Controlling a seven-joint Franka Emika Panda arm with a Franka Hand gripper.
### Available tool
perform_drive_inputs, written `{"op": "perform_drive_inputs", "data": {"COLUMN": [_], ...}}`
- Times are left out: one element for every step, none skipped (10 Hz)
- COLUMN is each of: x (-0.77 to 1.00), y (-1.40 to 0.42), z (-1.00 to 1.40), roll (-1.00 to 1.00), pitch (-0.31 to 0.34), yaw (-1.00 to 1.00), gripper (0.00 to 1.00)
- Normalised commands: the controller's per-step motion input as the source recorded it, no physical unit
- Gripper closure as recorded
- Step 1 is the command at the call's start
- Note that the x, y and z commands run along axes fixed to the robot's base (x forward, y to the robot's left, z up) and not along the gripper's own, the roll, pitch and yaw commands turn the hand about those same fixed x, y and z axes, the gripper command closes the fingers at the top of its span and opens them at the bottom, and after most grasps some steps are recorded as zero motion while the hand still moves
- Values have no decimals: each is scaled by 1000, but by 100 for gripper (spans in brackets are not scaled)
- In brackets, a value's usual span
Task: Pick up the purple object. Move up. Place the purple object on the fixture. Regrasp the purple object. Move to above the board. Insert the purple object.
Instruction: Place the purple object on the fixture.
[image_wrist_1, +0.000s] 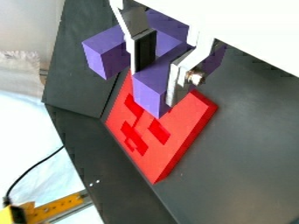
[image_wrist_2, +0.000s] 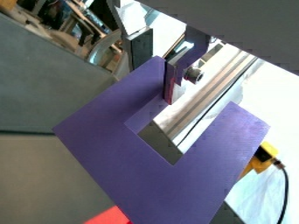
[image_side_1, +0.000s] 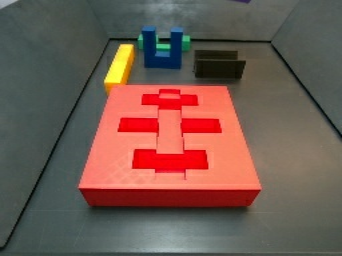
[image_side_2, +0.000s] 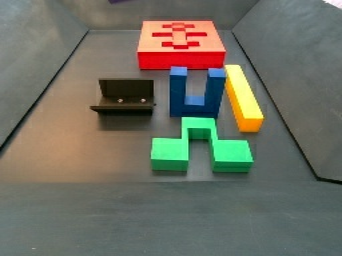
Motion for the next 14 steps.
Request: {"op": "perform_drive_inputs", "data": {"x": [920,714,643,577,686,711,617,129,326,246,134,57,143,251], "y": [0,0,14,143,160,189,211,137,340,460,597,629,580,557], "z": [-46,-246,-269,-109,-66,-100,-100,-234,-329,-434,-411,-423,-371,-346], "roll": [-240,-51,0,123,320,429,569,586,217,74,-209,-471,-240,-60], "pitch": [-351,-534,-571,-414,-209,-126,-3,0,0,83,240,414,557,569], "yaw": [-131,-114,-66,-43,-20,-11,0,180,97,0,-117,-177,-260,-300], "gripper": [100,100,100,100,100,100,100,100,100,100,100,100,100,100]}}
